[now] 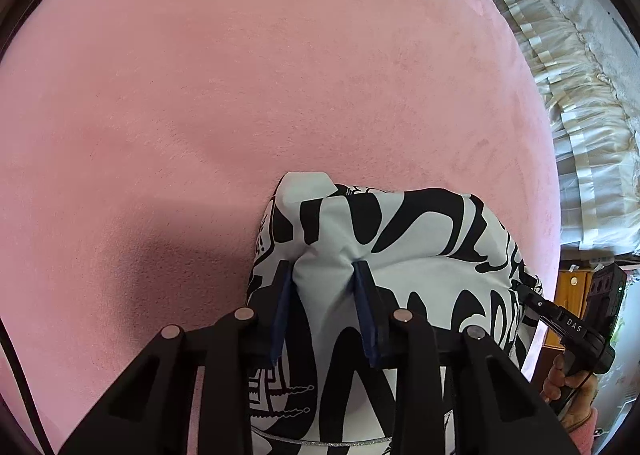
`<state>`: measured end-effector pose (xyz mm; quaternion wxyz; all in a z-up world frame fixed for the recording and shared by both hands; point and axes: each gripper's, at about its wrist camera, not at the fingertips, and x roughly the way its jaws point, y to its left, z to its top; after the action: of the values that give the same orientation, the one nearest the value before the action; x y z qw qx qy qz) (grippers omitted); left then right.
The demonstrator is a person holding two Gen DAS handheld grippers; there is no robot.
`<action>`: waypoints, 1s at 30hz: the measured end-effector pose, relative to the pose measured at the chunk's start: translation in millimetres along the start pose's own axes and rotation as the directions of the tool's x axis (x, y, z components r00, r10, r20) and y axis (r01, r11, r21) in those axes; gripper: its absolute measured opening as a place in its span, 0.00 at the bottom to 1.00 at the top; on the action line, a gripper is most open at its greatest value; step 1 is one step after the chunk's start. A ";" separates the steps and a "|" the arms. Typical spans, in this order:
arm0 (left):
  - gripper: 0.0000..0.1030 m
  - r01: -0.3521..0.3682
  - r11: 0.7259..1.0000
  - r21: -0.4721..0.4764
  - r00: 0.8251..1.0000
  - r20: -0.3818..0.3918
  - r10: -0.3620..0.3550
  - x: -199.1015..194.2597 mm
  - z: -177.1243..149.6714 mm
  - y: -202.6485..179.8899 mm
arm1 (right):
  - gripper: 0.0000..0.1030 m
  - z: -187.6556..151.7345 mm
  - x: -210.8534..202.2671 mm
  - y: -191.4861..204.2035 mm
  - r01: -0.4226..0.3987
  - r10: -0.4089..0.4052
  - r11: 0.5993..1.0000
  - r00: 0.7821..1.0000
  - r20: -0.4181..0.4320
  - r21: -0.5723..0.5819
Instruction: Fold large clothes
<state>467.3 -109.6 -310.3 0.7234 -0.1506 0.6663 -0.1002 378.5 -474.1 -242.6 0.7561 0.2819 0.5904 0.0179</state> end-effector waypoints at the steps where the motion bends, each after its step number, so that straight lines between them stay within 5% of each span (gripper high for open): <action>1: 0.28 -0.006 1.000 0.007 1.000 0.000 0.006 0.7 0.3 -1.4 | 0.05 -1.2 2.5 -0.5 0.017 -0.017 1.000 1.000 0.004 -0.004; 7: 0.28 -0.051 0.998 0.048 0.999 -0.005 0.052 9.0 2.0 -5.8 | 0.05 -3.1 19.0 -21.9 -0.006 0.005 0.995 1.000 0.008 0.103; 11: 0.29 -0.072 0.995 0.070 0.997 0.008 0.072 15.0 2.5 -6.9 | 0.04 -5.1 25.8 -24.2 0.013 -0.015 0.998 1.000 0.023 0.069; 18: 0.29 -0.079 0.993 0.088 0.997 0.022 0.077 7.4 -1.1 -11.3 | 0.05 -5.2 22.1 -35.0 -0.077 0.076 0.981 0.997 0.013 0.176; 30: 0.34 -0.116 0.983 0.141 0.991 0.086 0.105 -37.4 -40.8 -42.7 | 0.16 -11.6 -44.8 14.9 0.102 -0.106 0.994 0.990 0.096 0.039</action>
<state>425.7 -140.1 -263.1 0.7623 -0.0638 0.6359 -0.1023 359.0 -472.9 -198.1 0.7791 0.2640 0.5667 -0.0454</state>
